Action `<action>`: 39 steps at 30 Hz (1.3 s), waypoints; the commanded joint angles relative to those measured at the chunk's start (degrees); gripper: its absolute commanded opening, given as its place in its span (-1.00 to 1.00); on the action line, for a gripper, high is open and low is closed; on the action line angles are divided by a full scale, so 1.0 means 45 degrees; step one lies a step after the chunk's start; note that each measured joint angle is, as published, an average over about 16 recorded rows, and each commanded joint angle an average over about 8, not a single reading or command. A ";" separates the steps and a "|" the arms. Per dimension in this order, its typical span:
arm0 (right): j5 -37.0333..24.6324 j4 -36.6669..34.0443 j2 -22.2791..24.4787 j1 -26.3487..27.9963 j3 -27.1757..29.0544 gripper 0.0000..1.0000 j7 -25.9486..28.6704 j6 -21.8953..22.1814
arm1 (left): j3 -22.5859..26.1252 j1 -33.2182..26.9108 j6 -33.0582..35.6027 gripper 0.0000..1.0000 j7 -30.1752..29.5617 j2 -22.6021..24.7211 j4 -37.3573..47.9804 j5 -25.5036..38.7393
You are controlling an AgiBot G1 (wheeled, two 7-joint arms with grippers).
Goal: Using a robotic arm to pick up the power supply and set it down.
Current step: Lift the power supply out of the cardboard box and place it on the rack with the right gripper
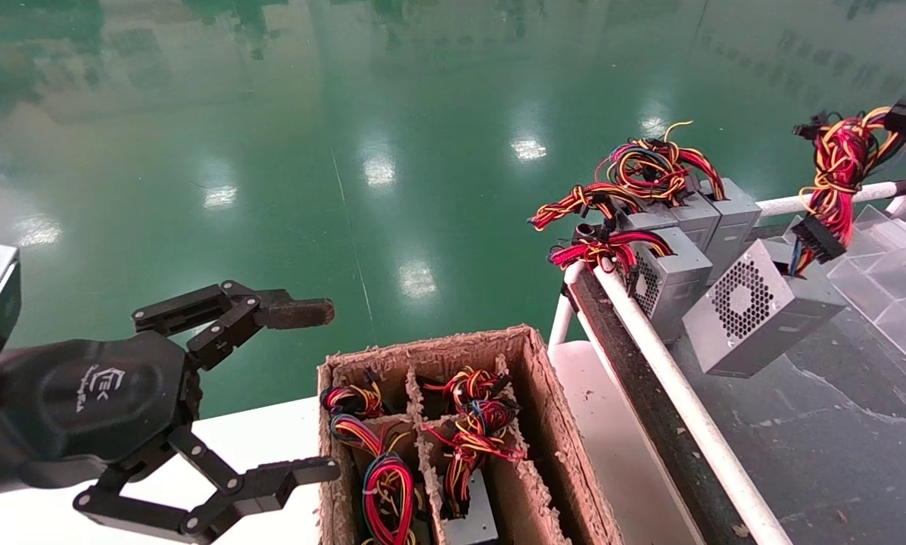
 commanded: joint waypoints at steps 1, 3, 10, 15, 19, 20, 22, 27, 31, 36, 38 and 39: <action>-0.0276 -0.0268 -0.0091 0.0191 -0.0141 -1.00 -0.0146 0.0069 | 0.0000 0.0000 0.0000 1.00 0.0000 0.0000 0.0000 0.0000; -0.0491 -0.0563 -0.0215 0.0411 -0.0254 -1.00 -0.0268 0.0138 | 0.0000 0.0000 0.0000 1.00 0.0000 0.0000 0.0000 0.0000; -0.1200 -0.1546 -0.0827 0.1305 -0.0691 -1.00 -0.0621 0.0304 | 0.0001 0.0000 0.0000 1.00 0.0000 0.0000 0.0000 0.0000; -0.1783 -0.2228 -0.1469 0.2014 -0.1063 -1.00 -0.0855 0.0570 | 0.0001 0.0000 0.0000 1.00 0.0000 0.0000 0.0000 -0.0001; -0.2166 -0.2795 -0.2054 0.2583 -0.1327 -1.00 -0.0948 0.0800 | 0.0001 0.0000 0.0000 1.00 0.0001 0.0000 0.0000 -0.0001; -0.2252 -0.2937 -0.2204 0.2729 -0.1391 -1.00 -0.0967 0.0843 | 0.0001 0.0000 0.0000 1.00 0.0001 0.0000 0.0000 -0.0001; -0.2411 -0.3210 -0.2497 0.3015 -0.1514 -1.00 -0.1011 0.0902 | 0.0001 0.0000 0.0000 1.00 0.0001 0.0000 0.0000 -0.0001; -0.2816 -0.3901 -0.3208 0.3689 -0.1824 -1.00 -0.1195 0.1019 | 0.0002 0.0000 -0.0001 1.00 0.0001 -0.0001 0.0000 -0.0001; -0.3136 -0.4484 -0.3704 0.4118 -0.2059 -1.00 -0.1418 0.1100 | 0.0002 0.0000 -0.0001 1.00 0.0001 -0.0001 0.0000 -0.0001; -0.3354 -0.5179 -0.4103 0.4522 -0.2219 -0.65 -0.1714 0.1105 | 0.0002 -0.0001 -0.0001 1.00 0.0001 -0.0001 0.0000 -0.0001; -0.3366 -0.5410 -0.4187 0.4644 -0.2229 -0.15 -0.1803 0.1085 | 0.0002 -0.0001 -0.0001 1.00 0.0001 -0.0001 0.0000 -0.0001; -0.3365 -0.5517 -0.4220 0.4699 -0.2230 0.10 -0.1842 0.1072 | 0.0002 -0.0001 -0.0001 1.00 0.0001 -0.0001 0.0000 -0.0001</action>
